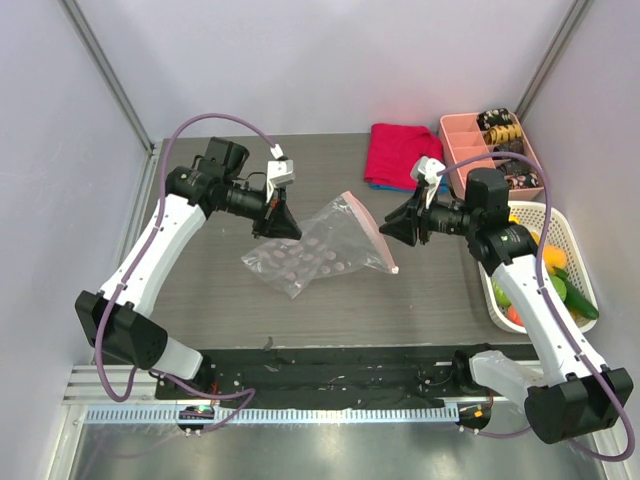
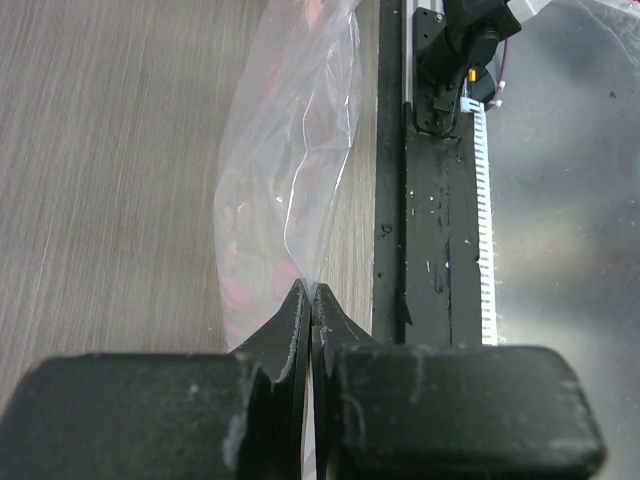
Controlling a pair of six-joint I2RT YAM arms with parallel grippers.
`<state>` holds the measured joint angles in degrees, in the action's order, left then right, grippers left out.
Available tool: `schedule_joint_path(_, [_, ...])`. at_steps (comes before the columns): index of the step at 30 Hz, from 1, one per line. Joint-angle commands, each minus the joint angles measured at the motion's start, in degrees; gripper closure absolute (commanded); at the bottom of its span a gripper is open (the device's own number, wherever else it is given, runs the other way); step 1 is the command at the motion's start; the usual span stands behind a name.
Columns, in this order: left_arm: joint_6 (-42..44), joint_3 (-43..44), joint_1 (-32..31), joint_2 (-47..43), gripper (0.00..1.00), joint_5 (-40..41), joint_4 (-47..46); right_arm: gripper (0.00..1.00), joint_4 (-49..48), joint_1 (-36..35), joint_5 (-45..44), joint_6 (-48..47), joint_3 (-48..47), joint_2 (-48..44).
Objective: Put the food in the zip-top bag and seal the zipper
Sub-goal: Open the zipper of the food storage bag at the center of the board.
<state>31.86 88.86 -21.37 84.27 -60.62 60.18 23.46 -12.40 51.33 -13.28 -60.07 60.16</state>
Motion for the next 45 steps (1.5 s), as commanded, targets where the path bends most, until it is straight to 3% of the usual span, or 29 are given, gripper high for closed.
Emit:
schedule_joint_path(1, [1.81, 2.2, -0.17, -0.07, 1.0, -1.08, 0.9, 0.6, -5.62, -0.6, 2.19, 2.73, 0.13, -0.83])
schedule_joint_path(13, [1.45, 2.28, -0.17, 0.19, 1.0, -1.52, 0.73, 0.61, -6.76, -6.32, -3.34, 2.2, 1.98, 0.48])
schedule_joint_path(14, [1.28, 2.2, -0.17, 0.28, 1.0, -1.43, 0.64, 0.65, -6.5, -6.32, -3.78, 2.55, 1.8, 0.66])
schedule_joint_path(15, [-0.46, 2.11, -0.17, 0.37, 1.0, -1.17, -0.93, 0.85, -6.07, -6.32, -4.22, 4.21, 1.45, 0.83])
schedule_joint_path(16, [-2.65, 1.67, -0.17, 0.37, 1.0, 0.49, -2.51, 0.96, -5.54, -6.4, -5.18, 6.31, 0.67, 0.66])
schedule_joint_path(17, [-5.72, 1.06, -0.17, 0.37, 0.98, 1.9, -5.49, 0.99, -5.45, -6.4, -6.23, 9.64, 0.31, 0.31])
schedule_joint_path(19, [-16.71, -0.44, -0.08, 0.37, 0.85, 7.85, -14.1, 0.99, -4.57, -6.4, -7.91, 20.27, -0.39, -1.7])
schedule_joint_path(20, [-21.26, -0.79, -0.08, 0.54, 0.65, 10.67, -16.83, 0.99, -4.39, -6.32, -8.26, 24.22, -0.39, -2.58])
schedule_joint_path(22, [-29.78, 0.26, -0.08, 0.81, 0.55, 17.07, -21.75, 0.99, -4.13, -6.4, -8.7, 34.74, -0.74, -4.43])
schedule_joint_path(23, [-31.57, 0.96, -0.08, 0.63, 0.3, 19.46, -22.99, 0.99, -3.78, -6.32, -9.31, 37.33, -0.92, -5.92])
schedule_joint_path(24, [-34.99, 2.36, -0.08, 0.55, 0.15, 22.1, -24.4, 0.99, -3.17, -6.4, -10.19, 40.14, -1.27, -6.45])
schedule_joint_path(26, [-43.43, 4.03, 0.01, 0.28, 0.1, 33.13, -26.08, 0.99, -0.36, -6.32, -13.62, 46.13, -2.85, -7.51])
schedule_joint_path(29, [-47.74, 7.12, 0.53, -1.03, 0.0, 40.55, -24.15, 0.99, 3.95, -6.32, -18.89, 52.97, -4.96, -8.57])
schedule_joint_path(31, [-49.08, 6.24, 1.06, -4.02, 0.0, 42.16, -23.89, 0.99, 10.42, -5.44, -22.48, 53.09, -8.72, -8.4])
schedule_joint_path(36, [-53.39, -1.3, 4.4, -10.08, 0.0, 26.9, -23.28, 0.99, 17.66, -0.87, -28.74, 58.51, -10.86, -8.3])
schedule_joint_path(37, [-54.0, -2.71, 3.62, -12.26, 0.0, 27.31, -23.36, 0.99, 18.1, -0.43, -29.27, 59.32, -10.16, -8.39])
schedule_joint_path(40, [-51.99, -5.97, -0.5, -14.92, 0.0, 31.78, -21.08, 0.99, 15.93, 1.15, -28.48, 62.4, -6.65, -9.01])
schedule_joint_path(45, [-54.17, -6.6, -3.33, -12.64, 0.0, 30.91, -17.56, 0.99, 7.23, 0.8, -22.61, 66.53, 2.66, -9.36])
